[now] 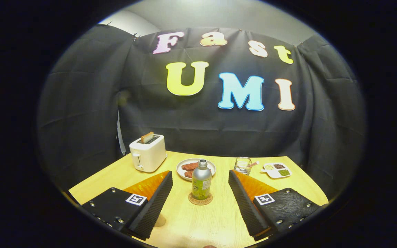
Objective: Take the bottle from table, then pour the juice into the cup, finally place the bottle on the coaster
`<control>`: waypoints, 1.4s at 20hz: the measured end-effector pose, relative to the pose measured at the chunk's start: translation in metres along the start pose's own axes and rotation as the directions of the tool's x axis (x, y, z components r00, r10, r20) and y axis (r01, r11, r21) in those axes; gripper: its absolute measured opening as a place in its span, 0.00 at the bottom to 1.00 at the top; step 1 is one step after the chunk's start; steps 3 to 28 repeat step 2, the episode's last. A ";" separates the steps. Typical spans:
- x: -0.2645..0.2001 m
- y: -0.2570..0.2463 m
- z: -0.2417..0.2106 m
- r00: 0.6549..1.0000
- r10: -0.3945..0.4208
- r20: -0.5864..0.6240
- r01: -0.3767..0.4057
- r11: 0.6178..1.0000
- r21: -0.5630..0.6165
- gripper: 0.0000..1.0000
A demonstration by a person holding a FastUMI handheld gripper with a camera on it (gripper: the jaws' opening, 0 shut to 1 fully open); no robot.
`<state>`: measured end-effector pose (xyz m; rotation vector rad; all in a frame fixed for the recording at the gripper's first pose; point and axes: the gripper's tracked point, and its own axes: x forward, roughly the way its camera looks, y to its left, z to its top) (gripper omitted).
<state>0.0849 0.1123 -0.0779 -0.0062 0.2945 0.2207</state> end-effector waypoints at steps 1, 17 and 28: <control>-0.006 0.002 0.004 1.000 -0.006 0.015 0.006 1.000 0.003 0.98; -0.011 0.003 0.008 0.999 -0.015 0.030 0.014 1.000 0.005 0.98; -0.011 0.003 0.008 0.999 -0.015 0.030 0.014 1.000 0.005 0.98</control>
